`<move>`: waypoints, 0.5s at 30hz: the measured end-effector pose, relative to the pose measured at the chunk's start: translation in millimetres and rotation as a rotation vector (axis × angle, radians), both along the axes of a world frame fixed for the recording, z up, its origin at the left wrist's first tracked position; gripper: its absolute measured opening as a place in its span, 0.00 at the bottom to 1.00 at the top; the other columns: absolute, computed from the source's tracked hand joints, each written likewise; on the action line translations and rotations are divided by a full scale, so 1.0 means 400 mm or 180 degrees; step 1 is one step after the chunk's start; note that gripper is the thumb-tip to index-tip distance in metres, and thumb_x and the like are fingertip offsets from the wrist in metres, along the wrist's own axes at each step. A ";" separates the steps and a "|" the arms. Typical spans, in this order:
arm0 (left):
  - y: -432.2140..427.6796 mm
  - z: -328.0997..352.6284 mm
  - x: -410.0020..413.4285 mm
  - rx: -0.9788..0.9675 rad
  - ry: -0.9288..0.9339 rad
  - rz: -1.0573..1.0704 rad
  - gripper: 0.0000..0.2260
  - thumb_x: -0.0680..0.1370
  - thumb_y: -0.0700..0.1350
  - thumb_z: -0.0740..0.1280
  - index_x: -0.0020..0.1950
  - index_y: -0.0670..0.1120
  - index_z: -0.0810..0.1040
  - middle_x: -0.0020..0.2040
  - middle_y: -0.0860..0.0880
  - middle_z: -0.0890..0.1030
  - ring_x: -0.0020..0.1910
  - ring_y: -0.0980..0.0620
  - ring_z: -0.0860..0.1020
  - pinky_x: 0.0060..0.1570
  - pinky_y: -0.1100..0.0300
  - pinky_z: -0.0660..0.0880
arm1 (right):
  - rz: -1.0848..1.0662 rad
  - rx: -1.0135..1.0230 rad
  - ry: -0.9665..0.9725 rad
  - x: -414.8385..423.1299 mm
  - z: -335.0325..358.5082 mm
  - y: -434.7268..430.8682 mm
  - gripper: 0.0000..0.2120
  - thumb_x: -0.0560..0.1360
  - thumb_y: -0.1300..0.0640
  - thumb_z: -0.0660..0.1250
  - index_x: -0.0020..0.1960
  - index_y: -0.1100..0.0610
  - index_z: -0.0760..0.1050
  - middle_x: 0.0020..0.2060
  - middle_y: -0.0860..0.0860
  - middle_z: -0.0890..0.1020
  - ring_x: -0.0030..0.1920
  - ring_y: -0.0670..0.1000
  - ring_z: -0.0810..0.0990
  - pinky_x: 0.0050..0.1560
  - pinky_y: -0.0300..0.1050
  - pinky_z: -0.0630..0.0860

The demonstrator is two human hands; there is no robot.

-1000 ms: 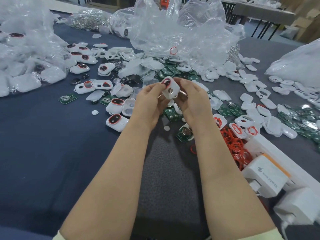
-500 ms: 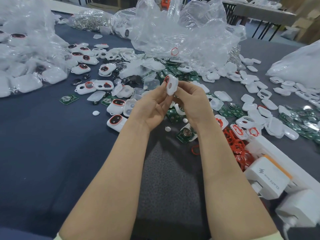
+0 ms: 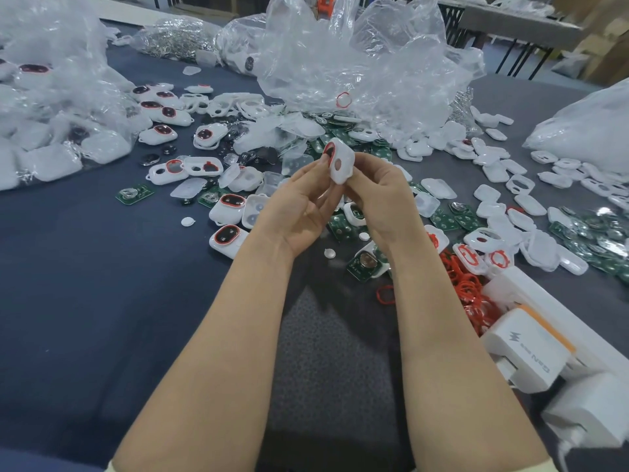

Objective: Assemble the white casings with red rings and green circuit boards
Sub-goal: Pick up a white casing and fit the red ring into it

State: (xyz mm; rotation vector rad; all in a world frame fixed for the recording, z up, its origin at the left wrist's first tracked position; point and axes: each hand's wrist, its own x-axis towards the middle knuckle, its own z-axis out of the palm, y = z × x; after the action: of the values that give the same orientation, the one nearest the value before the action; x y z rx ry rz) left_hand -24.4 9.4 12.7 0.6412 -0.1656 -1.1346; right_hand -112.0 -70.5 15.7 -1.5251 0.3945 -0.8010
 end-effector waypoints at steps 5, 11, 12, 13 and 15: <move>0.003 0.003 0.000 -0.0033 -0.0055 -0.0106 0.05 0.78 0.41 0.66 0.49 0.40 0.79 0.46 0.44 0.81 0.36 0.55 0.82 0.35 0.67 0.80 | -0.0143 -0.0014 -0.0012 0.002 0.004 0.003 0.06 0.74 0.59 0.68 0.42 0.51 0.82 0.38 0.48 0.84 0.43 0.48 0.82 0.52 0.46 0.78; -0.005 0.008 -0.007 0.0026 -0.0065 0.0315 0.05 0.77 0.39 0.68 0.53 0.41 0.77 0.42 0.46 0.82 0.33 0.56 0.81 0.31 0.68 0.78 | -0.0935 0.0065 0.0056 0.018 0.007 0.003 0.08 0.80 0.63 0.60 0.45 0.56 0.76 0.36 0.49 0.80 0.37 0.45 0.79 0.41 0.38 0.78; -0.007 0.009 -0.006 0.0044 -0.0139 0.0418 0.02 0.78 0.39 0.68 0.49 0.42 0.77 0.39 0.48 0.82 0.31 0.57 0.80 0.30 0.68 0.77 | -0.1040 0.0047 0.0087 0.014 0.008 -0.002 0.08 0.81 0.63 0.59 0.46 0.56 0.75 0.35 0.50 0.80 0.35 0.45 0.79 0.40 0.38 0.78; -0.007 0.009 -0.005 0.0065 -0.0236 0.0501 0.01 0.78 0.40 0.67 0.46 0.44 0.77 0.36 0.49 0.82 0.31 0.57 0.80 0.29 0.68 0.76 | -0.1083 -0.0026 0.0177 0.010 0.009 -0.006 0.08 0.81 0.63 0.59 0.46 0.56 0.75 0.34 0.49 0.80 0.33 0.43 0.79 0.37 0.38 0.78; -0.005 0.009 -0.004 0.0075 -0.0413 0.0522 0.04 0.78 0.40 0.67 0.44 0.45 0.77 0.35 0.51 0.82 0.30 0.57 0.79 0.29 0.69 0.76 | -0.0967 -0.0126 0.0344 0.001 0.008 -0.008 0.08 0.80 0.62 0.60 0.47 0.56 0.77 0.33 0.49 0.80 0.31 0.42 0.77 0.36 0.37 0.77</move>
State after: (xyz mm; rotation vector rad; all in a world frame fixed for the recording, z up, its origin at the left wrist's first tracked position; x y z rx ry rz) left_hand -26.1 7.2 16.3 0.7364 -0.2070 -0.9389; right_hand -111.7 -73.6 18.9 -1.5705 0.7062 -0.9683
